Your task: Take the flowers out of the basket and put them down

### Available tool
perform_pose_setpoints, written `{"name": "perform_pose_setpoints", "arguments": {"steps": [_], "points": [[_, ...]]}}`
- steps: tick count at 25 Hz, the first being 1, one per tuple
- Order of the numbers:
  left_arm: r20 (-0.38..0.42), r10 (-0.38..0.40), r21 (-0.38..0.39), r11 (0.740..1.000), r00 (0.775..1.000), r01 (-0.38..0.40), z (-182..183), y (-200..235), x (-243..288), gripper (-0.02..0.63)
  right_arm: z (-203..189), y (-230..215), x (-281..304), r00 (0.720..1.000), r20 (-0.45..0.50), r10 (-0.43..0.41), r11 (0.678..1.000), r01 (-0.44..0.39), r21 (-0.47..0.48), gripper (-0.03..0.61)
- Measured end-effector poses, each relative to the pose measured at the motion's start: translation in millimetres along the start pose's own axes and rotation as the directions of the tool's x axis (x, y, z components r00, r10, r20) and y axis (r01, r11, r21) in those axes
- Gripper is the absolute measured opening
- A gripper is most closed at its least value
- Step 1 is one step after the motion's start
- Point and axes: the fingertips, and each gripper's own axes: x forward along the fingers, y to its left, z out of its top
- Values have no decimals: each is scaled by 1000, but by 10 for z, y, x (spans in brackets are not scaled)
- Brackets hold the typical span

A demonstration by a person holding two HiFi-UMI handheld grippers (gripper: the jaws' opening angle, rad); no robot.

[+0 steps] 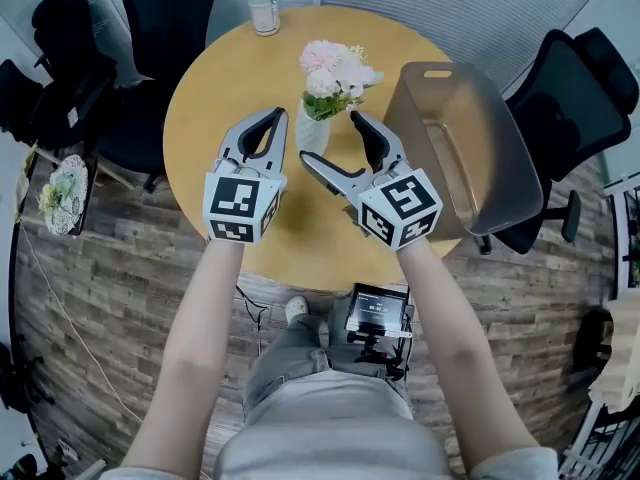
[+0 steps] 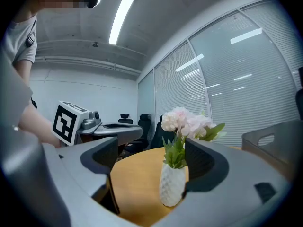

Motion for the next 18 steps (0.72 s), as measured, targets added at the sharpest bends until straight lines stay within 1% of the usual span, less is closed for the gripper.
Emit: {"name": "perform_pose_setpoints", "arguments": {"steps": [3,5,6,7,8,9,11,13,15,17,18], "points": [[14,12,-20,1000,1000,-11,111,31,-16,3,138,52,-3,1000,4,22,1000,-22,-11,460],[25,16,-31,999,1000,-15,178,30,-19,3,230,64,-28,1000,14,23,999,-23,-32,444],[28,17,-29,999,999,-16,207,19,-18,3,276,53,-53,1000,23,12,999,-11,-45,411],[29,17,-21,1000,999,-17,235,4,-17,3,320,32,-85,999,35,-5,998,7,-58,354],[31,17,-9,1000,999,-17,266,-16,-13,3,359,8,-118,999,45,-23,997,26,-70,275],[34,16,3,1000,999,-16,302,-36,-7,3,389,-11,-147,998,51,-33,996,37,-78,249],[44,18,12,1000,999,-18,386,-66,3,3,442,-31,-195,998,54,-38,996,43,-85,234],[60,26,4,1000,998,-26,482,-81,3,4,504,-45,-242,997,60,-44,995,49,-89,190],[72,31,0,1000,997,-31,559,-101,0,3,562,-53,-277,997,62,-45,994,51,-92,162],[75,23,17,1000,997,-24,596,-148,9,3,605,-66,-306,997,63,-44,994,50,-98,139],[73,18,28,999,997,-20,605,-172,16,3,625,-83,-323,997,64,-46,994,53,-101,114]]}}
